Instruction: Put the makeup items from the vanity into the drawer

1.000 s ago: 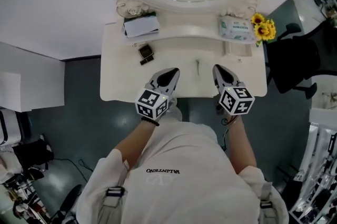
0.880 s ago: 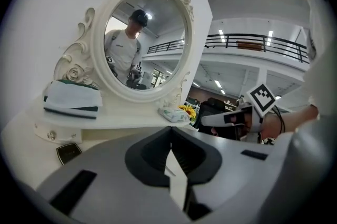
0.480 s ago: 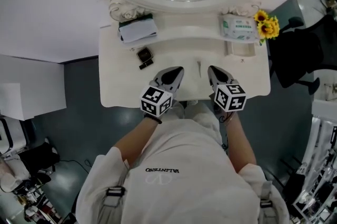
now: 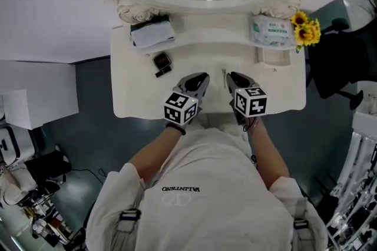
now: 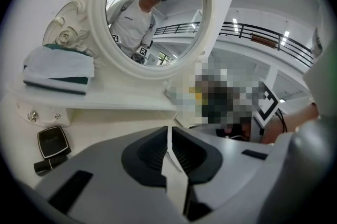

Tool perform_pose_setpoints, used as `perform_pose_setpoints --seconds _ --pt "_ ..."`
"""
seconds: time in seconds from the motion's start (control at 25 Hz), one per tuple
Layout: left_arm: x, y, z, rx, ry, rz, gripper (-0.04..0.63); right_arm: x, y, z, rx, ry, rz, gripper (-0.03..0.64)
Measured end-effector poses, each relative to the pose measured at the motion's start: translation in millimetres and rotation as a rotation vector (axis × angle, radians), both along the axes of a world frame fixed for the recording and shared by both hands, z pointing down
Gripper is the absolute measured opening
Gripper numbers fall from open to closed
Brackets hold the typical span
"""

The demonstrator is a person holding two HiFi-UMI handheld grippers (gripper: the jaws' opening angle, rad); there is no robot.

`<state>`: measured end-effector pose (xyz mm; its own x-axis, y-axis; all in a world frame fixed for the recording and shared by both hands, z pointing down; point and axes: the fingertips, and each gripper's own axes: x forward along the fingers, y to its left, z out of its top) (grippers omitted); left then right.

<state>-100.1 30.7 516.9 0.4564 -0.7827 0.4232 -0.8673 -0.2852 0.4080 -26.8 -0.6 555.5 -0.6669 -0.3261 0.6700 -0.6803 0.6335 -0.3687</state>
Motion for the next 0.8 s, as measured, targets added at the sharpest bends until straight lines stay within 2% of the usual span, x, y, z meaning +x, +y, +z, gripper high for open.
perform_pose_setpoints --seconds 0.08,0.28,0.52,0.8 --pt "0 -4 4 -0.012 -0.001 -0.010 0.012 -5 1 12 -0.039 0.023 -0.035 0.154" --pt "-5 -2 21 -0.066 -0.002 -0.052 0.002 -14 3 41 -0.123 0.076 -0.067 0.273" --pt "-18 -6 42 -0.136 0.003 -0.097 0.000 -17 -6 59 -0.173 0.122 -0.060 0.327" --pt "-26 -11 52 -0.165 0.030 -0.121 0.000 -17 -9 75 -0.257 0.173 -0.062 0.454"
